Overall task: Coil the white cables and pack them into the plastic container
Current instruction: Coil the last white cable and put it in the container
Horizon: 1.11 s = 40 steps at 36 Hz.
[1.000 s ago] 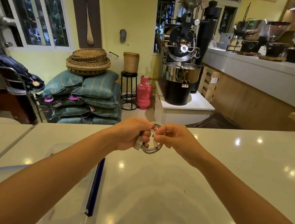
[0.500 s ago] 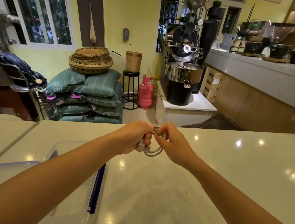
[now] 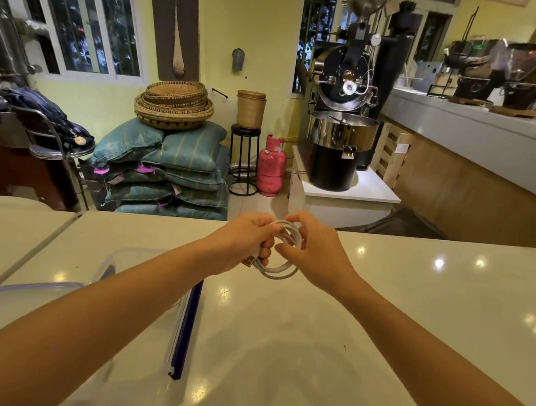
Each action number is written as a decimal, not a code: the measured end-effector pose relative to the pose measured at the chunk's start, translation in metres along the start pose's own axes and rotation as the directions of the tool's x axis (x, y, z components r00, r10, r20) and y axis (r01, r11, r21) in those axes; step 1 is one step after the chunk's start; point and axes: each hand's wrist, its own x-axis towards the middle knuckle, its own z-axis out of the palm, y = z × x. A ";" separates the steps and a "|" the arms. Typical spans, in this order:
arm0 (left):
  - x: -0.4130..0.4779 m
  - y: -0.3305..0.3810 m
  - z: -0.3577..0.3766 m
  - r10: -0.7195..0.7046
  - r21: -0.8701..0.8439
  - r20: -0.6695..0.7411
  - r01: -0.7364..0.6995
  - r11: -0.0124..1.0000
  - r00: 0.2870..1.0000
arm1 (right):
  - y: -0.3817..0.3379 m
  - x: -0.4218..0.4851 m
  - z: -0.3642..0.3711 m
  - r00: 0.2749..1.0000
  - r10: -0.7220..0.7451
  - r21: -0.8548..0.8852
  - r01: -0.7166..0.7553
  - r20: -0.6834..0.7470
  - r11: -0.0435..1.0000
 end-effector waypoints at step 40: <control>-0.087 -0.021 -0.110 -0.042 0.795 -0.433 0.403 0.453 0.900 | -0.106 0.044 0.096 0.848 -0.235 -0.301 0.408 0.475 0.862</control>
